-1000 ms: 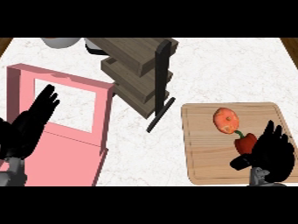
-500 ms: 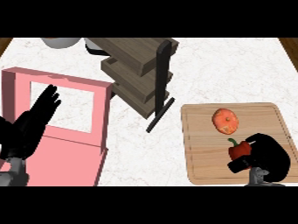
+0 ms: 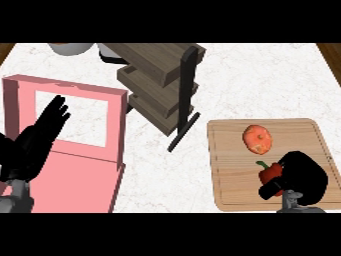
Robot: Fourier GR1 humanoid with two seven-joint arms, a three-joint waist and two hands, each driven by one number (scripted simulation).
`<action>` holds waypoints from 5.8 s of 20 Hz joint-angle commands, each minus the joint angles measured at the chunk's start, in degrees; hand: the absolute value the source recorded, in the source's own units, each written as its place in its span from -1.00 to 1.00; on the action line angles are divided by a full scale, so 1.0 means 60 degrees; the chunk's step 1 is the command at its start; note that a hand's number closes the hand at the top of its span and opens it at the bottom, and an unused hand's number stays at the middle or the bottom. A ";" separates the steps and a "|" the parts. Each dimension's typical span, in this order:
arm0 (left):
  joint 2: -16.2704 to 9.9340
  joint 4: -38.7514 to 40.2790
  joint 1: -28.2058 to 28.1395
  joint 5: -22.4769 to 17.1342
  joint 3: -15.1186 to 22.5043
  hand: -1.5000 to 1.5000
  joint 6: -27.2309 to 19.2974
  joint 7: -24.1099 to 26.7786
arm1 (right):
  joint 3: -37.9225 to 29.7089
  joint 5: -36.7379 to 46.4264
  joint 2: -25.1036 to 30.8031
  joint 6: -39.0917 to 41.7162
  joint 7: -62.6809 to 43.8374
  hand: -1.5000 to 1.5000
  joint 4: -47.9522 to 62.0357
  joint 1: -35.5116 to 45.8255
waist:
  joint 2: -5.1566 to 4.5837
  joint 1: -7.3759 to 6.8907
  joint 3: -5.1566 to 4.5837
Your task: Pick the bell pepper from the cutting board and place it in the tiered basket
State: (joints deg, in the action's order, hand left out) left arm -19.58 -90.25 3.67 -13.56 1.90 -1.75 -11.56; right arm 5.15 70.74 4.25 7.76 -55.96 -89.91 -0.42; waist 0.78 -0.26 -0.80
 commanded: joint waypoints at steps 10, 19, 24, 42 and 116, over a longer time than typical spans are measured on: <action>0.0099 0.0064 -0.0337 0.0137 -0.0206 0.00 -0.0051 0.0151 | 0.1675 -0.0173 0.1988 0.3144 0.1016 1.00 -0.8405 -0.1423 | 0.0033 0.0389 0.0108; 0.0014 0.0155 -0.0038 0.0030 -0.0213 0.00 0.0249 0.0053 | 0.1557 -0.0726 0.0439 0.3277 0.0173 1.00 -0.9924 0.2250 | -0.0017 0.0125 0.0094; 0.0170 0.0493 -0.0297 0.0305 -0.0122 0.00 0.0207 0.0479 | 0.2173 -0.0657 -0.0660 0.4702 -0.1010 1.00 -0.9295 0.4729 | -0.0018 0.0074 0.0081; 0.0248 0.0260 0.0596 0.0320 -0.0050 0.00 0.0213 -0.0257 | 0.0768 -0.2795 -0.0705 0.2892 -0.3585 1.00 -0.1787 1.2345 | -0.0093 -0.0298 0.0094; 0.0649 0.0134 -0.0534 0.0726 -0.0778 0.00 0.0527 0.0316 | -0.3768 -0.2648 0.2221 -0.1991 -0.2494 -1.00 -0.3872 1.1001 | 0.0019 0.0461 0.0147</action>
State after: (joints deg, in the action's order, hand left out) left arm -15.97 -90.11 1.45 -9.67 -2.77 1.02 -11.42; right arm -14.64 58.93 13.91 -14.90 -65.15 -103.36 70.16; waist 1.01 2.31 0.08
